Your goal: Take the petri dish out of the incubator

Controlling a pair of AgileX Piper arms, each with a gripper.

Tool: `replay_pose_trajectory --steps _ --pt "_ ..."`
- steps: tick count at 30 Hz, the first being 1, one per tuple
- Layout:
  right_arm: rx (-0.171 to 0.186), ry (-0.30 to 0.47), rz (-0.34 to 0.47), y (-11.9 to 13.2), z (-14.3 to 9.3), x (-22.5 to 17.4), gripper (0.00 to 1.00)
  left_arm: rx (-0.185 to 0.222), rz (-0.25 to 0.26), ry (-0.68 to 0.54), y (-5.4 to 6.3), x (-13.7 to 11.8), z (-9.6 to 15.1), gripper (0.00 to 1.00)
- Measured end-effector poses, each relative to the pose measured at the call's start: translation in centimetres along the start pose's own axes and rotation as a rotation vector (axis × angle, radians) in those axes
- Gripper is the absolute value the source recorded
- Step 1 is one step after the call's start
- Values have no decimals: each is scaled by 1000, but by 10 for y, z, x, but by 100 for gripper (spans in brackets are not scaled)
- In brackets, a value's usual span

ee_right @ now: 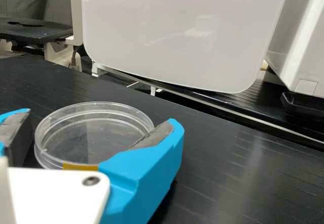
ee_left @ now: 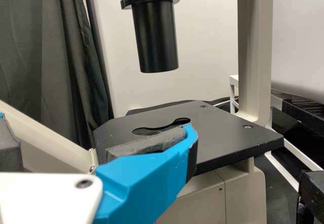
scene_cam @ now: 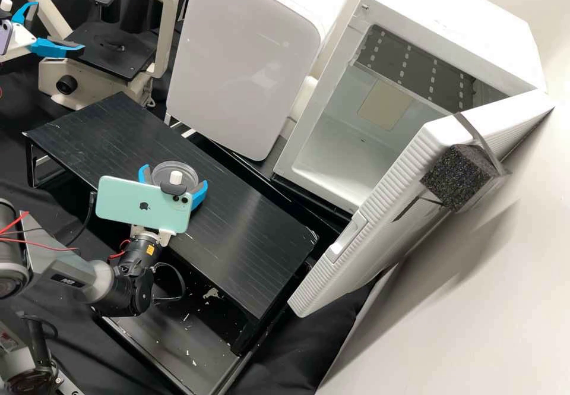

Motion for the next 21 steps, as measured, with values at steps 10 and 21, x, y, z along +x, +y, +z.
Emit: replay_pose_trajectory --steps 10,21 --pt "-41 26 66 0 -24 -15 100 0 0 0 0 0 0 100" --pt "110 92 485 8 -57 -45 100 0 0 0 0 0 0 100"
